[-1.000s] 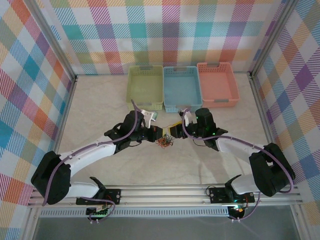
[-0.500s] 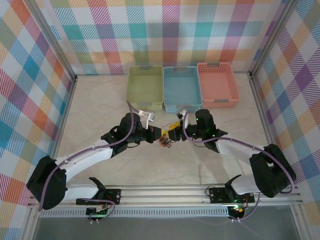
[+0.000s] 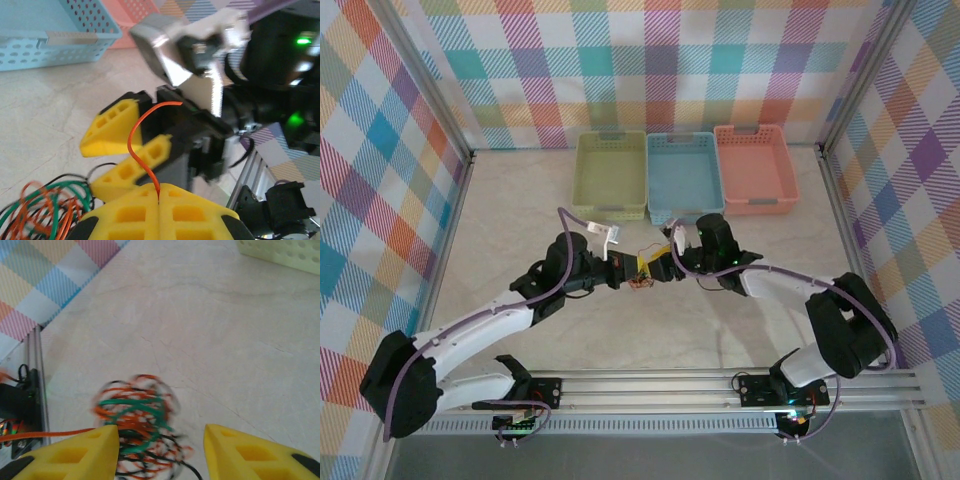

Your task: Untangle the cables

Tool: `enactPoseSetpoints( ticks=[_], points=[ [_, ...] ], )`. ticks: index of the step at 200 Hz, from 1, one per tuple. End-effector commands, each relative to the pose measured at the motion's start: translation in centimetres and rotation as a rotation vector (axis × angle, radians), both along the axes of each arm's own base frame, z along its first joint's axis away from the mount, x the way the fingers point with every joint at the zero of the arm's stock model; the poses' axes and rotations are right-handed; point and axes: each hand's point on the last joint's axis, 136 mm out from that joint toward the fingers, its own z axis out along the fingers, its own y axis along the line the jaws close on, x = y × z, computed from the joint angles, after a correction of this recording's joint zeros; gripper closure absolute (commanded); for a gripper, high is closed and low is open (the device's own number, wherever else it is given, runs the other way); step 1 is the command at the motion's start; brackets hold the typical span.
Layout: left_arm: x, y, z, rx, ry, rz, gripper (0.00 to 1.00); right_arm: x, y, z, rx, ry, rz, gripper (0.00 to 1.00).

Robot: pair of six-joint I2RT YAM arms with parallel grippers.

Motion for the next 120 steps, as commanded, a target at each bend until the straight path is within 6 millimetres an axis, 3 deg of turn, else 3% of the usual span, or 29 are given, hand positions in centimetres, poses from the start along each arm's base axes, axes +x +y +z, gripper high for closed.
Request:
enactPoseSetpoints(
  ticks=[1, 28, 41, 94, 120],
  points=[
    [-0.5, 0.2, 3.3, -0.088, -0.110, -0.003, 1.00, 0.7, 0.0, -1.7, -0.091, 0.054, -0.020, 0.52],
    [-1.1, 0.6, 4.2, -0.114, -0.147, -0.006, 1.00, 2.0, -0.8, -3.5, -0.184, 0.094, -0.095, 0.55],
    [-1.0, 0.8, 4.1, -0.105, -0.150, 0.007, 1.00, 2.3, -1.0, -3.2, -0.195, 0.084, -0.112, 0.55],
    [0.3, 0.8, 2.3, -0.038, -0.100, 0.052, 1.00, -0.8, -2.3, 3.9, 0.083, -0.257, -0.089, 0.45],
    [0.6, 0.6, 1.6, -0.015, -0.082, 0.052, 1.00, -2.1, -2.4, 5.1, 0.143, -0.352, -0.038, 0.45]
  ],
)
